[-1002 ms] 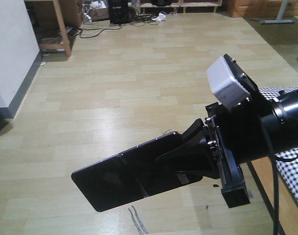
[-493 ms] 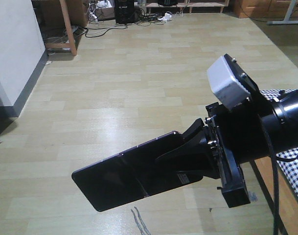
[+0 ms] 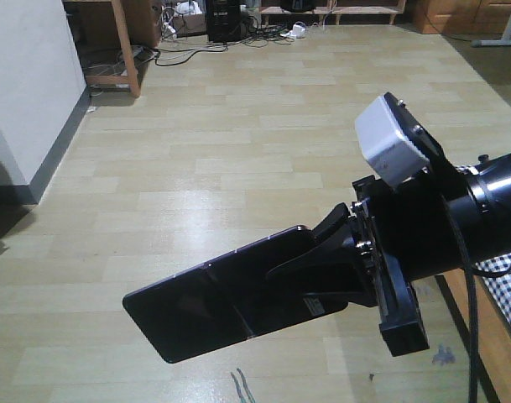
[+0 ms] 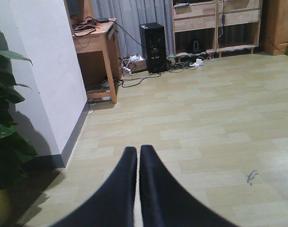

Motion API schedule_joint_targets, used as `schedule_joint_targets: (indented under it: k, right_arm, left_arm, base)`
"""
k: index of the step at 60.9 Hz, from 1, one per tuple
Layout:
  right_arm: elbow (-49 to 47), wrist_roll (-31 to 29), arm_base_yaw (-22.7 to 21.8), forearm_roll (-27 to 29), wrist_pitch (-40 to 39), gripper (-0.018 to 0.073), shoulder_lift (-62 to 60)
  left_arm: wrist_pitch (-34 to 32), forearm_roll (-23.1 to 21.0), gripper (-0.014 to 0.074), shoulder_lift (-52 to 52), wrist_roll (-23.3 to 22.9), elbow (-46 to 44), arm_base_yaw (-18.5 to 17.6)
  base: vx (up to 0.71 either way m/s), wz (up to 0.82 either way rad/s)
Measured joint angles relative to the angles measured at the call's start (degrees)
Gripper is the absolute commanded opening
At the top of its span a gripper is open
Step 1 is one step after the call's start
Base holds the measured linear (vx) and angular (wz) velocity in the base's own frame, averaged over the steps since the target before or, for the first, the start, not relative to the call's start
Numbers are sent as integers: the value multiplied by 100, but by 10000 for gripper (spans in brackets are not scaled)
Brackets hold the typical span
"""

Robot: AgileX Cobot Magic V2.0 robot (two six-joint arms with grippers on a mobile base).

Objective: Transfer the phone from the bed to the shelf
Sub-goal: 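Drive the base to the wooden shelf holding the phone aloft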

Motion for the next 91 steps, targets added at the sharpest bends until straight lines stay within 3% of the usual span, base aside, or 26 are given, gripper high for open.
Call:
schedule_joint_targets:
  k: [91]
  right_arm:
    - [0, 0, 0, 0, -5, -2, 0]
  left_arm:
    - [0, 0, 1, 0, 0, 0, 0]
  base:
    - [27, -3]
